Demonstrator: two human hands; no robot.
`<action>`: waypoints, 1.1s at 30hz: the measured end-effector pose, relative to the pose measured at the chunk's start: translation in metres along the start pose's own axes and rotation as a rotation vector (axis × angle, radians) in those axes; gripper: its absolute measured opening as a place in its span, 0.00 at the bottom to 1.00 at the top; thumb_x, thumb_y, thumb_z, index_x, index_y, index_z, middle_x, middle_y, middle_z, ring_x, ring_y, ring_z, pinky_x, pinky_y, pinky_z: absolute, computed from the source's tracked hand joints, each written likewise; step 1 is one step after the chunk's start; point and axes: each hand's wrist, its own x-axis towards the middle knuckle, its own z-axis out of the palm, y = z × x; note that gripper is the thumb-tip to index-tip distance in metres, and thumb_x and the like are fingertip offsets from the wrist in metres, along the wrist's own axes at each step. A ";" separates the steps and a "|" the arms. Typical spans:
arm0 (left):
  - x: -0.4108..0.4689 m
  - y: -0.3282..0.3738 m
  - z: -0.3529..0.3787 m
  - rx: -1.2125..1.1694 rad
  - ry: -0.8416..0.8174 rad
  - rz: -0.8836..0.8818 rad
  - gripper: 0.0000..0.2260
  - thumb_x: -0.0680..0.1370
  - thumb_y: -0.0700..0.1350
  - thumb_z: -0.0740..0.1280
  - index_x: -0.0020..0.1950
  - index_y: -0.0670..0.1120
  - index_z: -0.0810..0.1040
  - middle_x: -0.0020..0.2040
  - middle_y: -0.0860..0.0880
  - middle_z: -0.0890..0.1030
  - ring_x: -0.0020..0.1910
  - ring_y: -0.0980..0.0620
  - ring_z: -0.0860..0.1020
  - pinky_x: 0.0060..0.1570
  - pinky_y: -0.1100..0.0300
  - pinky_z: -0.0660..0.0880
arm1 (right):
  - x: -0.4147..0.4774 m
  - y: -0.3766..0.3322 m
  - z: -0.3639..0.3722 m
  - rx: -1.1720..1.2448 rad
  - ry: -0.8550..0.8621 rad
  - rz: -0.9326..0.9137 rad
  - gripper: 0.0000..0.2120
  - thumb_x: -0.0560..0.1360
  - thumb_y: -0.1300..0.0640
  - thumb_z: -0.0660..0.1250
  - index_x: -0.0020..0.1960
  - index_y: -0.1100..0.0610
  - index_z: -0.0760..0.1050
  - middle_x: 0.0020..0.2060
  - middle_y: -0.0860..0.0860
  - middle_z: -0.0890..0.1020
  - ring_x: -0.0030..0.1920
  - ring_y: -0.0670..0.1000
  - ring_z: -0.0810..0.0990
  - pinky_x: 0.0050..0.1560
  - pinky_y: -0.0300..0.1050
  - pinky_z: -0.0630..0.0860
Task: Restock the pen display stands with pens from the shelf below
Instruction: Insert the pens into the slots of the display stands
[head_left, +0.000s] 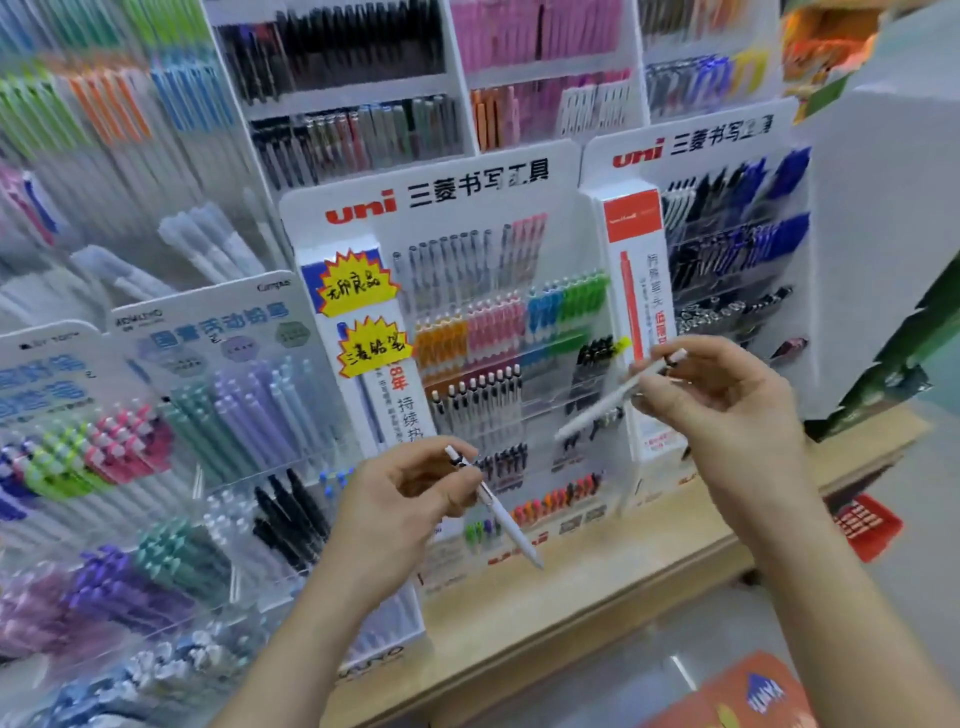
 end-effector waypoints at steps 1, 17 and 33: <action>0.006 0.001 0.003 0.014 0.013 0.014 0.04 0.73 0.38 0.71 0.44 0.46 0.83 0.38 0.44 0.83 0.38 0.47 0.81 0.39 0.63 0.78 | 0.013 -0.002 0.003 -0.010 0.017 -0.050 0.10 0.73 0.69 0.71 0.50 0.57 0.80 0.43 0.53 0.85 0.46 0.49 0.85 0.49 0.41 0.81; 0.088 0.012 0.017 0.058 0.206 0.238 0.10 0.70 0.53 0.68 0.50 0.58 0.83 0.45 0.51 0.84 0.47 0.47 0.82 0.52 0.47 0.79 | 0.110 0.072 0.043 -0.440 -0.306 -0.044 0.09 0.75 0.63 0.71 0.51 0.50 0.80 0.45 0.42 0.83 0.48 0.38 0.81 0.53 0.34 0.77; 0.107 0.012 0.023 0.163 0.179 0.306 0.09 0.72 0.51 0.68 0.51 0.58 0.81 0.42 0.55 0.83 0.44 0.51 0.82 0.50 0.48 0.79 | 0.124 0.086 0.050 -0.682 -0.532 -0.015 0.08 0.79 0.53 0.66 0.56 0.51 0.81 0.45 0.44 0.83 0.48 0.44 0.81 0.51 0.41 0.78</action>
